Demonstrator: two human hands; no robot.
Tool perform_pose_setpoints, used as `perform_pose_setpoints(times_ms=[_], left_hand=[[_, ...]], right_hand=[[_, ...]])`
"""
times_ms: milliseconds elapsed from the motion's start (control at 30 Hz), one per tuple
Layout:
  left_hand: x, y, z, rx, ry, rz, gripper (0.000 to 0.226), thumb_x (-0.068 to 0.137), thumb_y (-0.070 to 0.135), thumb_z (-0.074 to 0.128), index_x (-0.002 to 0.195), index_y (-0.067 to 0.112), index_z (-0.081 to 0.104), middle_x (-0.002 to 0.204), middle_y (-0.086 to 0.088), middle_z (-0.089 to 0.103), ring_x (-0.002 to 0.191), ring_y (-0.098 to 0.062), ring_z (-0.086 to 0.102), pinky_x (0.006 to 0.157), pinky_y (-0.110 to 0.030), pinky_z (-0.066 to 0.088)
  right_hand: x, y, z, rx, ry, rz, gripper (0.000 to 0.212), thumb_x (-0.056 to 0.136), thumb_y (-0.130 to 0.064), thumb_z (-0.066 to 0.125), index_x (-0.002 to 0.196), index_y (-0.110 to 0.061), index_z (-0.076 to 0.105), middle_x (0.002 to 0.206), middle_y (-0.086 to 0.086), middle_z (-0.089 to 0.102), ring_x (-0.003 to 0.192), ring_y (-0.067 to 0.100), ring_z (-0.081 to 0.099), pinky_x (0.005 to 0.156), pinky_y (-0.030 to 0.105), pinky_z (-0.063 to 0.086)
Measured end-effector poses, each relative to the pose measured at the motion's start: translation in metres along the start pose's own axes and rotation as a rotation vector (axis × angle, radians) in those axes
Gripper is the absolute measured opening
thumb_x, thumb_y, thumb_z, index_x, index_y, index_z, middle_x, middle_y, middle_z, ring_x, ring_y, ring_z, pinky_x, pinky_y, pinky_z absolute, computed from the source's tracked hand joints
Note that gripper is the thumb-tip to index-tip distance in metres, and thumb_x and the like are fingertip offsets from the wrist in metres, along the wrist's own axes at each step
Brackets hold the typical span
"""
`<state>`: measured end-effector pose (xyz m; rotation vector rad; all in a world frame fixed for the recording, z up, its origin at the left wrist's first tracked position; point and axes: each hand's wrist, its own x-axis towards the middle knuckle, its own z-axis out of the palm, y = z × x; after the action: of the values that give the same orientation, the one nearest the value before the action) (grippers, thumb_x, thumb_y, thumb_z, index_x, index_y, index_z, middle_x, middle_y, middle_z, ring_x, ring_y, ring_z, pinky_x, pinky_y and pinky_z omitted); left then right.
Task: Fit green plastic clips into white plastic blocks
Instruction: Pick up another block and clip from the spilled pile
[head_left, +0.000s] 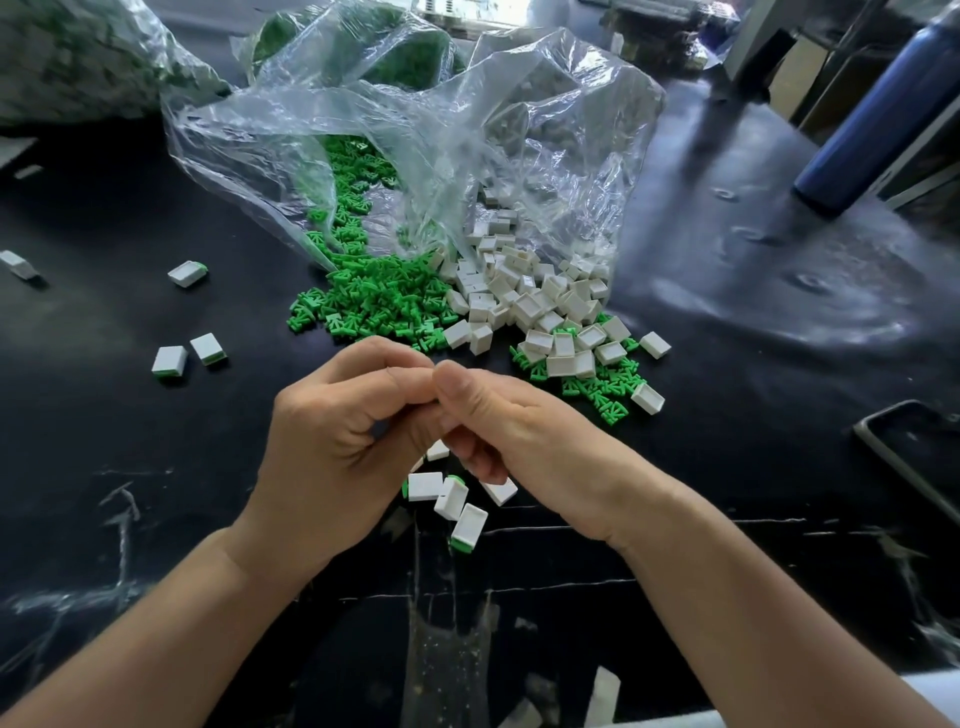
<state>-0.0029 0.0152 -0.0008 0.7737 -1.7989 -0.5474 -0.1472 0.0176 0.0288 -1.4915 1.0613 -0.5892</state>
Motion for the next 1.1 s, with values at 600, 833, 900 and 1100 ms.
perform_pose_setpoints(times_ms=[600,833,900,1100], left_hand=[[0.003,0.002,0.003,-0.057,0.008,-0.007,0.019,0.080,0.001,0.066,0.096,0.009,0.059,0.082,-0.010,0.058,0.067,-0.001,0.062,0.060,-0.010,0.049],[-0.001,-0.002,-0.001,-0.090,-0.005,-0.051,0.008,0.084,0.010,0.064,0.082,0.014,0.070,0.084,-0.006,0.060,0.068,-0.011,0.064,0.056,-0.029,0.055],[-0.001,-0.003,-0.001,-0.121,0.010,-0.084,0.010,0.083,0.015,0.061,0.091,0.012,0.067,0.086,-0.009,0.061,0.066,-0.019,0.066,0.055,-0.035,0.055],[0.001,-0.001,0.000,-0.084,0.000,-0.029,0.013,0.080,0.008,0.060,0.088,0.014,0.068,0.086,-0.007,0.059,0.070,-0.006,0.062,0.063,-0.014,0.050]], right_hand=[[0.005,0.005,0.008,0.220,0.023,-0.048,0.041,0.083,-0.058,0.042,0.059,-0.030,0.059,0.050,-0.016,0.041,0.050,0.000,0.036,0.053,0.016,0.031],[0.005,0.004,0.008,0.219,0.033,0.017,0.045,0.079,-0.061,0.046,0.069,-0.017,0.047,0.057,-0.012,0.035,0.054,0.005,0.032,0.053,0.019,0.030],[0.005,0.004,0.006,0.217,0.007,0.004,0.045,0.081,-0.061,0.039,0.066,-0.020,0.050,0.059,-0.010,0.034,0.056,0.006,0.031,0.055,0.020,0.030],[0.002,0.005,0.001,0.263,-0.051,0.017,0.041,0.081,-0.057,0.038,0.068,-0.021,0.054,0.064,-0.009,0.040,0.062,0.008,0.035,0.059,0.022,0.033]])
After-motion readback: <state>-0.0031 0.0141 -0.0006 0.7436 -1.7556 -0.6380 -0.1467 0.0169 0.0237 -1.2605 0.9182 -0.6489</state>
